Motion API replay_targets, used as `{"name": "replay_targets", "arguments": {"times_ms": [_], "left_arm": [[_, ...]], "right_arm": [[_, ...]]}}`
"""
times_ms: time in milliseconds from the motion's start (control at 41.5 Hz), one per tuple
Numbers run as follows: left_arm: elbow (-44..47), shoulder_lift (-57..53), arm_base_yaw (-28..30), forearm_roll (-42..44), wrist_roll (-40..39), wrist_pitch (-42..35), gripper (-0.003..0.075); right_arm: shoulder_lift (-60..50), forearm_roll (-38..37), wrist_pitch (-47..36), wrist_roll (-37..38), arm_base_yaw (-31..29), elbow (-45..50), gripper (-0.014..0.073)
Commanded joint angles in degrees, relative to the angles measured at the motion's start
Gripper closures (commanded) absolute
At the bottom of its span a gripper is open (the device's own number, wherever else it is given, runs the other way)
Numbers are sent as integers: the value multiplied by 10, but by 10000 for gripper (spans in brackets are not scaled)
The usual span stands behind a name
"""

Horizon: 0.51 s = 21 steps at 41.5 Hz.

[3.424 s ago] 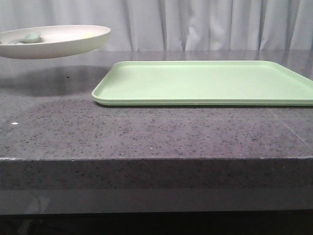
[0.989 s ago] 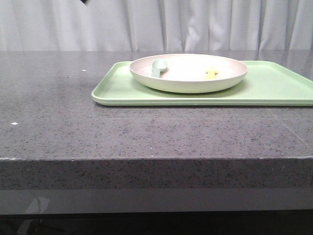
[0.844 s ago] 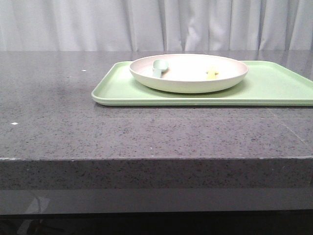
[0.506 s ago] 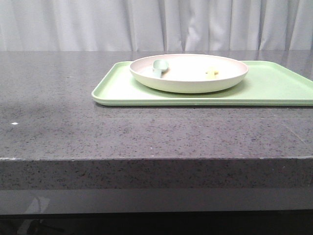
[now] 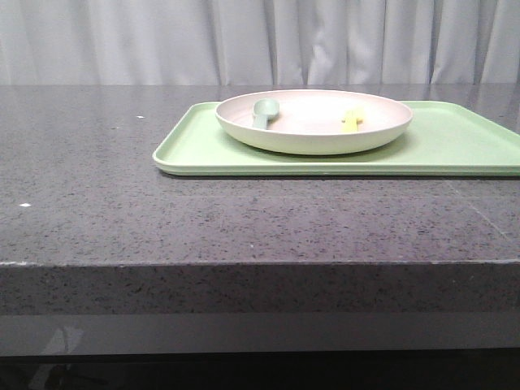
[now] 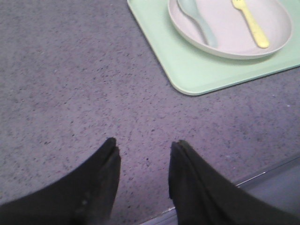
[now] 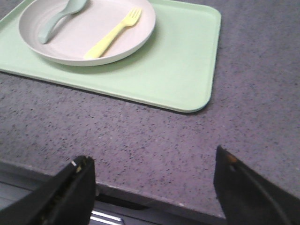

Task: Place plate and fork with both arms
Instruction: 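Raise the left gripper away from the plate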

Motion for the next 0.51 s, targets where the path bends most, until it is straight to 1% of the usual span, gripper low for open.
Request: {"name": "replay_targets", "arguments": {"times_ms": [0,145,289,482], "left_arm": [[-13,-11,2,27,-25,-14,461],[-13,-12,2,28,-25,-13,461],[-13,-12,2,28,-25,-13,461],[-13,-12,2,28,-25,-13,461]], "right_arm": [[24,5,-16,-7,25,-41,43],[79,5,17,-7,55,-102,43],[161,5,54,-33,84,-183,43],[278,5,87,-40,109,-277,43]]}}
